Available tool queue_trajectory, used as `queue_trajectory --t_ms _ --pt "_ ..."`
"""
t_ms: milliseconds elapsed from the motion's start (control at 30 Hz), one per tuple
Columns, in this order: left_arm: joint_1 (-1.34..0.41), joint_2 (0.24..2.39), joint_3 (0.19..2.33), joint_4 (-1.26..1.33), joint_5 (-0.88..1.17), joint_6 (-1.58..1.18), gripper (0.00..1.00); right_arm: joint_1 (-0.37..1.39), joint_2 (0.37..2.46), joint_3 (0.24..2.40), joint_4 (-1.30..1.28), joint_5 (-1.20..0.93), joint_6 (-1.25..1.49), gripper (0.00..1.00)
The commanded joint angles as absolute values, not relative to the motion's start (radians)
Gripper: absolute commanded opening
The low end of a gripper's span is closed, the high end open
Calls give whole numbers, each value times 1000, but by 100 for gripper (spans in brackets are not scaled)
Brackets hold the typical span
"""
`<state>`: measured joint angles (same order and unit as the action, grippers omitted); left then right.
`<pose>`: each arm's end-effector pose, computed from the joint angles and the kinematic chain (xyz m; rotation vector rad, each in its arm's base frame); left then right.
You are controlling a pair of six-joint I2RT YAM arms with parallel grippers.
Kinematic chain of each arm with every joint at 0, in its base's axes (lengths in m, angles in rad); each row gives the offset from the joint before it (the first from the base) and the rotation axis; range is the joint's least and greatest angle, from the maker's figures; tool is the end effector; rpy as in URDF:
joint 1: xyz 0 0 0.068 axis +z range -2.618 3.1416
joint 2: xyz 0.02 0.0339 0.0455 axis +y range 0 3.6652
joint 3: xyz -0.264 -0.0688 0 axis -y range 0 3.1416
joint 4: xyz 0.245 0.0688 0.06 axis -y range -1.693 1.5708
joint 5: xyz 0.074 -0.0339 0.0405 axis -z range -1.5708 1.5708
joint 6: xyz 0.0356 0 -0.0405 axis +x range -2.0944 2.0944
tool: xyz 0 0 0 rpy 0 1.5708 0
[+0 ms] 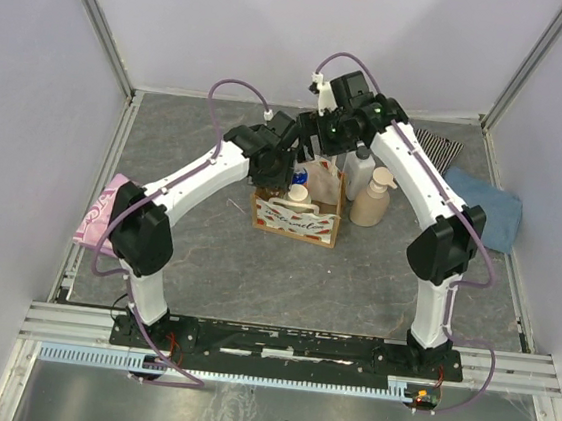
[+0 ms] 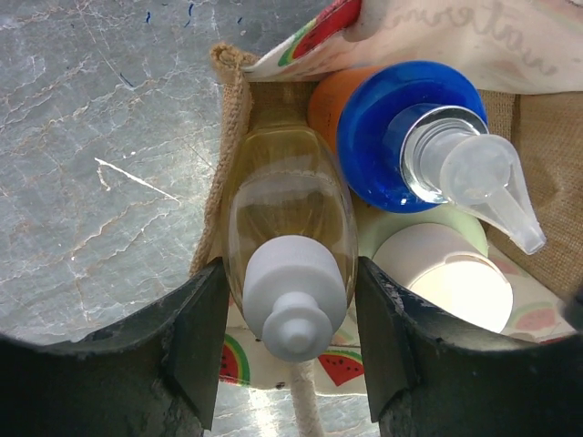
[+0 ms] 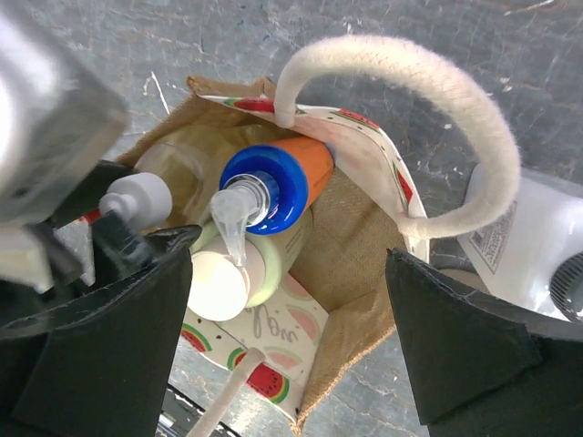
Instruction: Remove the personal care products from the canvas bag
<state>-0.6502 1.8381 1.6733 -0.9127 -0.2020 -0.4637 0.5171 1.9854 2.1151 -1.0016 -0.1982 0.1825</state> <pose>0.3170 -0.2321 0.2912 0.1771 2.6110 -0.1231 0.3717 0.2195 0.3629 -0.5049 2.4466 0.5450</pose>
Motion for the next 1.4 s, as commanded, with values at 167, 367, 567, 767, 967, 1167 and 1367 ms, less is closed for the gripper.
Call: queue_trajectory --t_ms 167,367,567,767,967,1167,1367 --pt "-654 1765 1682 -916 -304 -517 3 554 2046 2137 -973 -203 185 94" --pt "-653 1720 1881 -1047 -339 -517 3 572 2073 2134 -953 -212 192 94" --pt "-654 1737 2117 -1179 -353 -506 3 591 2089 2130 -930 -218 196 94" --pt "-653 1731 2214 -1226 -358 -509 3 601 2055 2084 -894 -214 196 93" --pt "-652 1722 2263 -1250 -386 -521 3 612 2039 2080 -893 -215 176 93" --pt "-640 1727 2444 -1332 -473 -511 3 627 2067 2112 -907 -213 164 93" --pt "-604 1664 2408 -1334 -539 -533 3 654 2062 2116 -891 -213 155 93"
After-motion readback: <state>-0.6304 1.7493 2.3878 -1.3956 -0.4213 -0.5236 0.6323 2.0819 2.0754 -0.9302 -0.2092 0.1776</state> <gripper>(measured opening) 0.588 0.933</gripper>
